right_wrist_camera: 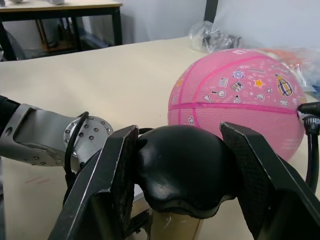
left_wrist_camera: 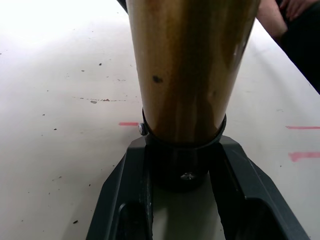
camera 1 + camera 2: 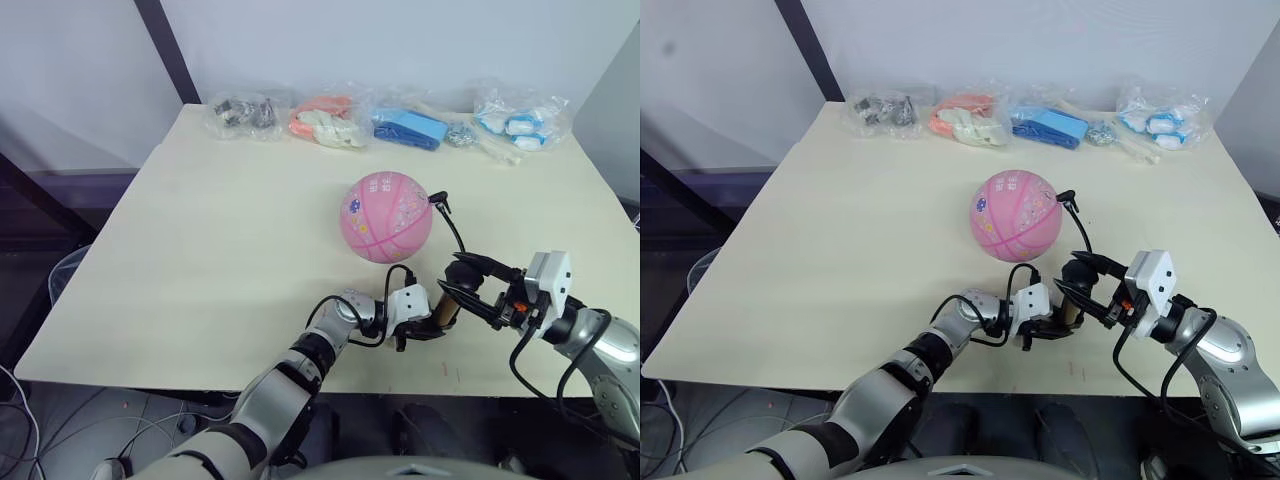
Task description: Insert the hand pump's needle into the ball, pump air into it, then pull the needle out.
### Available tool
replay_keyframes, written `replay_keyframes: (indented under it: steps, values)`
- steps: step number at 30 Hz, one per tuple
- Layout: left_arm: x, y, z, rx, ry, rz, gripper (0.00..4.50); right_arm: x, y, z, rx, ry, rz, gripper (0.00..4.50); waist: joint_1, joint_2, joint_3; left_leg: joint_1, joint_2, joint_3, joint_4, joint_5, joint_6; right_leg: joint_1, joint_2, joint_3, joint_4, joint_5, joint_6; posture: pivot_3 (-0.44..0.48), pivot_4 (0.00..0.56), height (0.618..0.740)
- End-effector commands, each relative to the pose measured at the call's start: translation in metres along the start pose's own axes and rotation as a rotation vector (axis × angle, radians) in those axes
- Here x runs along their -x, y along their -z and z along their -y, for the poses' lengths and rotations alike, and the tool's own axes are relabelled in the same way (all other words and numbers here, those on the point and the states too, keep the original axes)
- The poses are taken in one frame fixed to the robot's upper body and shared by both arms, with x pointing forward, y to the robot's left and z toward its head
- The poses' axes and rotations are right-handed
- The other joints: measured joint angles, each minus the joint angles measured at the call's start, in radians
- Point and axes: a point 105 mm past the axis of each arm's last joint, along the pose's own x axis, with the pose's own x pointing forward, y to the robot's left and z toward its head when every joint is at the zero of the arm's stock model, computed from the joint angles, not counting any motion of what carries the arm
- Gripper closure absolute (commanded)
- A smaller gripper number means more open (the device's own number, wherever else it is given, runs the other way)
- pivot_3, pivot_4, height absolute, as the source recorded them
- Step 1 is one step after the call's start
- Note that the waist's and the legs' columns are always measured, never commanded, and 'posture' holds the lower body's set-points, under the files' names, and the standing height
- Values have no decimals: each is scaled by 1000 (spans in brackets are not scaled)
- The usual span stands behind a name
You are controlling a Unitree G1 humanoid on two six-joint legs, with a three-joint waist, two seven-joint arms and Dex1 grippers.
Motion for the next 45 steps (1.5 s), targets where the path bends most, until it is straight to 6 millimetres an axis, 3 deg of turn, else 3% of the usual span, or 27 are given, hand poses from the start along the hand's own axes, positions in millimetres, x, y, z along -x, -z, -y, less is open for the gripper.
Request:
replay_keyframes:
  steps: [1,10,19,27,35,45]
  values:
    - [7,39,16,88,37,-138,3417,4,12,-7,-85,-23,-50,2382,-1,0,0,0,0,0,0,0,0,0,0,0,0,0,0,0,150,740]
    - [8,39,15,87,39,-143,3417,8,-51,2,-34,-72,60,2382,-2,5,5,-2,0,0,0,0,0,0,-1,0,-1,0,0,0,150,740]
    - [13,41,12,89,33,-153,3417,26,-112,23,42,-37,96,2382,-2,7,9,-3,0,0,0,0,0,-1,-1,-1,-1,0,0,0,150,740]
    - [13,42,13,96,34,-153,3417,30,-149,28,87,-16,139,2382,-2,7,12,-4,0,0,0,0,0,-1,-2,-1,-1,0,0,0,150,740]
    - [14,42,11,95,30,-155,3417,28,-148,26,69,-19,128,2382,-2,6,13,-4,0,1,0,0,0,-2,-3,0,-2,0,0,0,150,740]
    - [11,41,13,96,35,-146,3417,9,-72,9,-52,-43,23,2382,-4,4,11,-3,0,0,0,0,0,0,-2,-1,-2,0,1,0,150,740]
